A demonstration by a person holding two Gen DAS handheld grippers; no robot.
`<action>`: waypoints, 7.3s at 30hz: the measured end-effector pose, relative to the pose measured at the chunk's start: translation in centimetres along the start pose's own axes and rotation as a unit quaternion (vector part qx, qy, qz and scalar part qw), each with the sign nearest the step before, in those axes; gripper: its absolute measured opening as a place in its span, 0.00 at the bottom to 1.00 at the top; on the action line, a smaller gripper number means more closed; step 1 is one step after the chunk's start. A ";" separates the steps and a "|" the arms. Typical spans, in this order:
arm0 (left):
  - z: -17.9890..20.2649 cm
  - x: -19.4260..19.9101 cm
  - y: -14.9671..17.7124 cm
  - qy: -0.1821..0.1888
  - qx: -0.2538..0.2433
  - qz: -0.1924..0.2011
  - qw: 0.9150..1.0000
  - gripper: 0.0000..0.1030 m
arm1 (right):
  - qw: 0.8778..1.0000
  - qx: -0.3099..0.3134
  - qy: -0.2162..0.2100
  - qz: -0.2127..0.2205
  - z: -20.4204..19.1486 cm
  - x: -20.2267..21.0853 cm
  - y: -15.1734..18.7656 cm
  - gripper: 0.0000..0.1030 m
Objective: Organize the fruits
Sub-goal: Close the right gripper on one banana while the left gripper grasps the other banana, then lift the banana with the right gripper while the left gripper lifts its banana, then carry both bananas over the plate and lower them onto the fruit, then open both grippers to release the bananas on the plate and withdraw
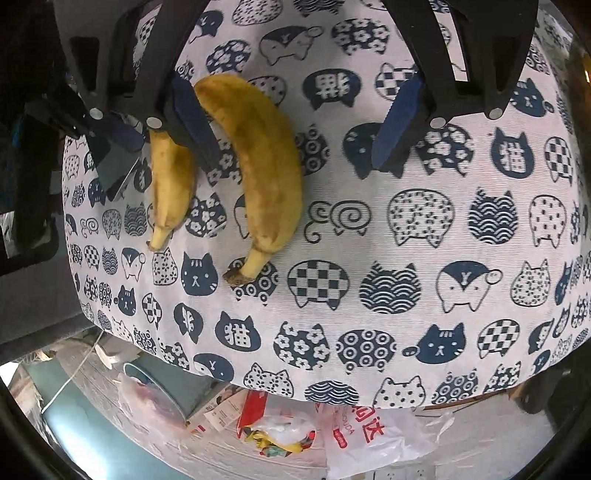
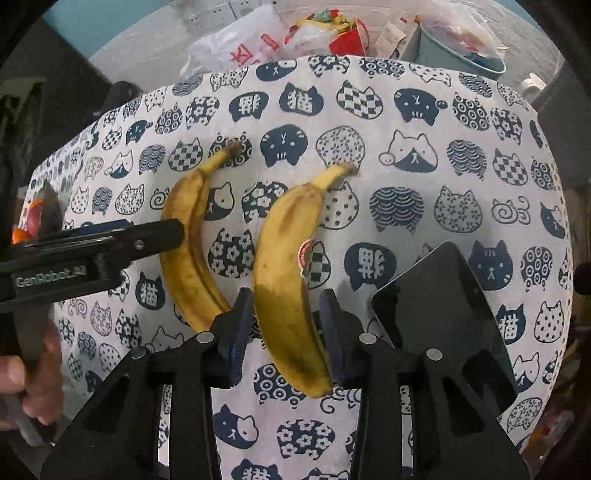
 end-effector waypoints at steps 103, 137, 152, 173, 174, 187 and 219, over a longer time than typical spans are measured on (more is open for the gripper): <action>-6.2 13.1 0.0 -0.026 -0.108 0.133 0.985 0.34 | 0.984 0.104 -0.036 0.138 -10.3 5.3 -4.9 0.33; -23.5 22.1 1.6 -0.087 0.038 0.185 0.978 0.34 | 0.955 0.205 -0.178 0.116 -32.3 5.6 -5.6 0.33; -30.6 23.6 2.4 -0.097 0.099 0.190 0.972 0.34 | 0.942 0.242 -0.221 0.074 -39.9 3.9 -3.5 0.33; -38.0 20.3 3.7 -0.106 0.148 0.161 0.970 0.31 | 0.940 0.241 -0.241 0.019 -46.3 -1.1 -2.9 0.34; -38.1 20.4 3.5 -0.105 0.148 0.162 0.970 0.31 | 0.941 0.237 -0.243 0.018 -46.4 -1.3 -3.0 0.34; -38.4 18.6 4.1 -0.101 0.151 0.132 0.974 0.42 | 0.950 0.201 -0.240 -0.011 -45.7 -4.2 -3.4 0.34; -32.9 24.9 4.6 -0.106 0.101 0.175 0.974 0.67 | 0.949 0.249 -0.167 0.102 -43.3 4.0 -5.2 0.69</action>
Point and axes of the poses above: each gripper's, at about its wrist camera, not at the fingertips, and x roughly against the way its jaws point, z to its right, y to its underside, the point moved 7 cm from there along -x, roughly the way its jaws point, and after that the axes turned 13 degrees about z, right-handed, at the moved point
